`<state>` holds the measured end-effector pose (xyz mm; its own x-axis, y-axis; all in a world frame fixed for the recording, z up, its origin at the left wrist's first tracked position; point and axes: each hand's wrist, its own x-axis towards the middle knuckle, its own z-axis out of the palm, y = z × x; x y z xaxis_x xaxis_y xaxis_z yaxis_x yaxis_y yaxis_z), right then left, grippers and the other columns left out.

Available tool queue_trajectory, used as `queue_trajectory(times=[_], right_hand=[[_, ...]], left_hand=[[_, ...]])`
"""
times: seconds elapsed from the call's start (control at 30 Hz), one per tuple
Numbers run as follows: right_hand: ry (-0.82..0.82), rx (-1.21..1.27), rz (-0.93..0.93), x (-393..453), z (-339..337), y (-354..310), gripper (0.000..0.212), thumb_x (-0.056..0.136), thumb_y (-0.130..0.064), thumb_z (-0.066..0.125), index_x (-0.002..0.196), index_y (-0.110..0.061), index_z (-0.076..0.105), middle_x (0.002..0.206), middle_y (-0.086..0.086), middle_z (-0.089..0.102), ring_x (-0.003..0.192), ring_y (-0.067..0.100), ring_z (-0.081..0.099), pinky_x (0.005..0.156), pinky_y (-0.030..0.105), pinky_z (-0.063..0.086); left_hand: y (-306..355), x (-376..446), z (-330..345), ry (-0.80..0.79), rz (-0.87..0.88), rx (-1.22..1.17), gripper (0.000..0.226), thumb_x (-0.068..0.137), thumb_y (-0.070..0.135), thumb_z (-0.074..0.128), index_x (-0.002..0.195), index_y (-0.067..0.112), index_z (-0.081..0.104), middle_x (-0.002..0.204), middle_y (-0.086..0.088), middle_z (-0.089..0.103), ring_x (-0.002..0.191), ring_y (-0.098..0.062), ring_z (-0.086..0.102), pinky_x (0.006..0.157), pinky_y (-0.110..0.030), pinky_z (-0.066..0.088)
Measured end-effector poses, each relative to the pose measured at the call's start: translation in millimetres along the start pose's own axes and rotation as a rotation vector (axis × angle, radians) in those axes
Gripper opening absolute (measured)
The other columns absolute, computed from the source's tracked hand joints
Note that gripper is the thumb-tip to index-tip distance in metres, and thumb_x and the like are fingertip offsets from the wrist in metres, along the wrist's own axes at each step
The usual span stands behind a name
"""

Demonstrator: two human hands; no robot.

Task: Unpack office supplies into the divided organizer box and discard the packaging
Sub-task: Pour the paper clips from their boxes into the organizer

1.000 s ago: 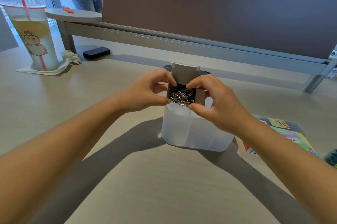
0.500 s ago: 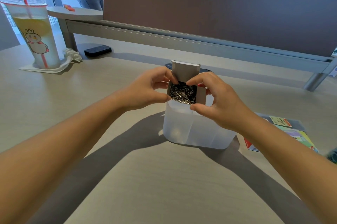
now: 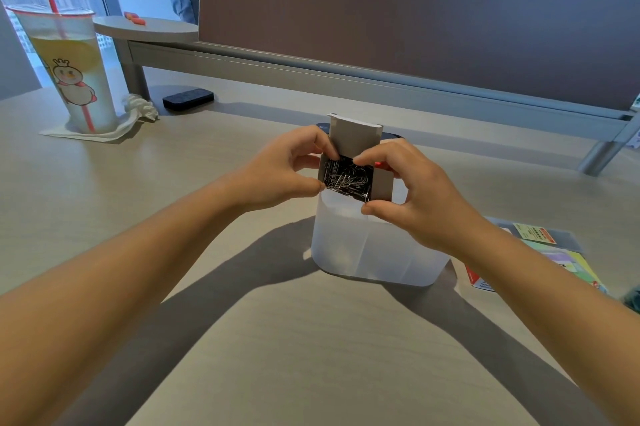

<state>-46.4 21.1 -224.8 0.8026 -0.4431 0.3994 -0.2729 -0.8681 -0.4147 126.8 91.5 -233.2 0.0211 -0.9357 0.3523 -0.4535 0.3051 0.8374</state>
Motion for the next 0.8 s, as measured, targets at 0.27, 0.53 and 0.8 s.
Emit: queue_trajectory(times=[0.27, 0.53, 0.8], right_hand=[[-0.015, -0.025, -0.018, -0.7, -0.6, -1.4, 0.048, 0.073, -0.016, 0.069, 0.118, -0.018, 0.05, 0.119, -0.004, 0.049, 0.105, 0.002, 0.036, 0.08, -0.004, 0.026], [0.007, -0.019, -0.011, -1.5, -1.8, -0.4, 0.049, 0.075, -0.012, 0.067, 0.121, -0.017, 0.049, 0.13, 0.005, 0.05, 0.108, 0.003, 0.035, 0.085, 0.003, 0.025], [-0.008, -0.051, -0.035, -1.5, -0.9, -0.7, 0.052, 0.072, -0.009, 0.07, 0.119, -0.016, 0.05, 0.129, 0.007, 0.049, 0.108, 0.006, 0.036, 0.091, 0.013, 0.031]], left_hand=[[-1.5, -3.0, 0.2, 0.003, -0.002, -0.021, 0.038, 0.074, -0.015, 0.056, 0.084, 0.021, 0.047, 0.094, 0.005, 0.052, 0.094, -0.01, 0.056, 0.085, -0.011, 0.047], [-3.4, -1.4, 0.5, -0.012, -0.007, -0.06, 0.039, 0.076, -0.017, 0.053, 0.086, 0.021, 0.048, 0.1, 0.008, 0.053, 0.09, -0.001, 0.061, 0.074, -0.007, 0.049], [-4.9, 0.6, -0.7, -0.04, 0.017, -0.074, 0.038, 0.075, -0.018, 0.052, 0.084, 0.018, 0.048, 0.094, 0.004, 0.053, 0.084, 0.007, 0.06, 0.075, -0.01, 0.05]])
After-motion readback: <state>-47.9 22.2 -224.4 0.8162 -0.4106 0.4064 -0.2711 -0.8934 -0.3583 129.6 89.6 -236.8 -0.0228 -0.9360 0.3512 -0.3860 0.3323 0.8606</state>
